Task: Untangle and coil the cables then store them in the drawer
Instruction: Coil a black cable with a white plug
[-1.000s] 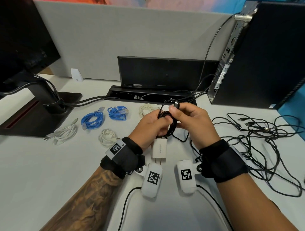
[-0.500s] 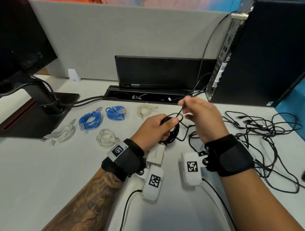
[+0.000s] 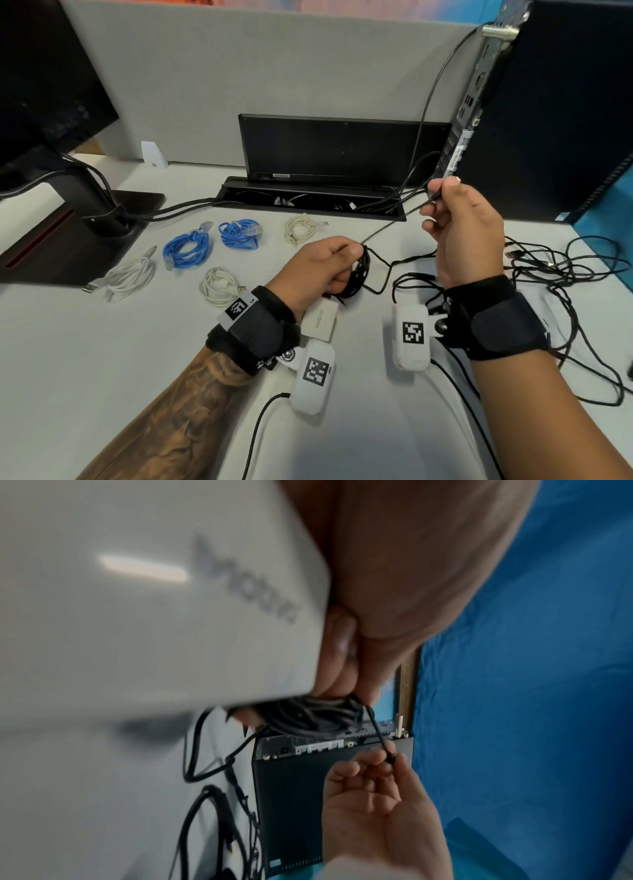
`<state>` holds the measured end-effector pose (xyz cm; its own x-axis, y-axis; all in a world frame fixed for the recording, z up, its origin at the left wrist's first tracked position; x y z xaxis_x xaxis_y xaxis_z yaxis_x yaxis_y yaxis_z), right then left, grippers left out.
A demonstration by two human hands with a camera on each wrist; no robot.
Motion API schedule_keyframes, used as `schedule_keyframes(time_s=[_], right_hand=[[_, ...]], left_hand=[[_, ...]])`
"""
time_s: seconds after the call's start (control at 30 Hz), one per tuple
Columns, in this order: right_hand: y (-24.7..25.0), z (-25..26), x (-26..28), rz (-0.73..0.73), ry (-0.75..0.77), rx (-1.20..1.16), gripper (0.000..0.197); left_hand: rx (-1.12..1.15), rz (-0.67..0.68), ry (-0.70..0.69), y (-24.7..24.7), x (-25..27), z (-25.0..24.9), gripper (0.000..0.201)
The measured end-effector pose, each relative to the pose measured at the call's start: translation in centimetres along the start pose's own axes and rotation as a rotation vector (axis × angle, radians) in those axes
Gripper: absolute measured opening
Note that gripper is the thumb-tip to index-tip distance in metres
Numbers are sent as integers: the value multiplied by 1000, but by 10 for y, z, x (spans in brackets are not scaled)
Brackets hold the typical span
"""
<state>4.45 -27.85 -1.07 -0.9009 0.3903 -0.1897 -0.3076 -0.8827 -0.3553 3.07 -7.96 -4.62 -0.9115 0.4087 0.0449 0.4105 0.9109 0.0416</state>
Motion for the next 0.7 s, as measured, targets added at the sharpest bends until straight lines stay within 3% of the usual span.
schedule_keyframes(time_s=[0.13,0.23,0.3,0.47,0.7], right_hand=[[-15,2,11,261,30,202,16],[-31,-13,24,456,-78,362,18],[-38,-24,31,528,-163,346,15],[-40,-34,33,453,-333,79,20],[-42,-27,35,452,-257,168,28]], left_hand=[[145,-75,-85,18,0,-10,15],[239,-56,-132,20,2,-13,19],[226,-31,-153,18,2,-10,19],[215,-58,-143,18,0,-4,24],[247,-23,-78,18,1,-2,24]])
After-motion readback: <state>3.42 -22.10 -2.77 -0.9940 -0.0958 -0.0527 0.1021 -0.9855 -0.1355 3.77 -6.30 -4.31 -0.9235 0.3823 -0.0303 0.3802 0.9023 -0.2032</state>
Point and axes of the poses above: each hand's wrist, its own x-axis away from the middle knuckle, its own y-axis out of the back of the hand, z = x × y, the point moved 3 cm from there along -x, towards the middle knuckle, and after that the axes turned 6 degrees about -x, right-handed, at the moved point
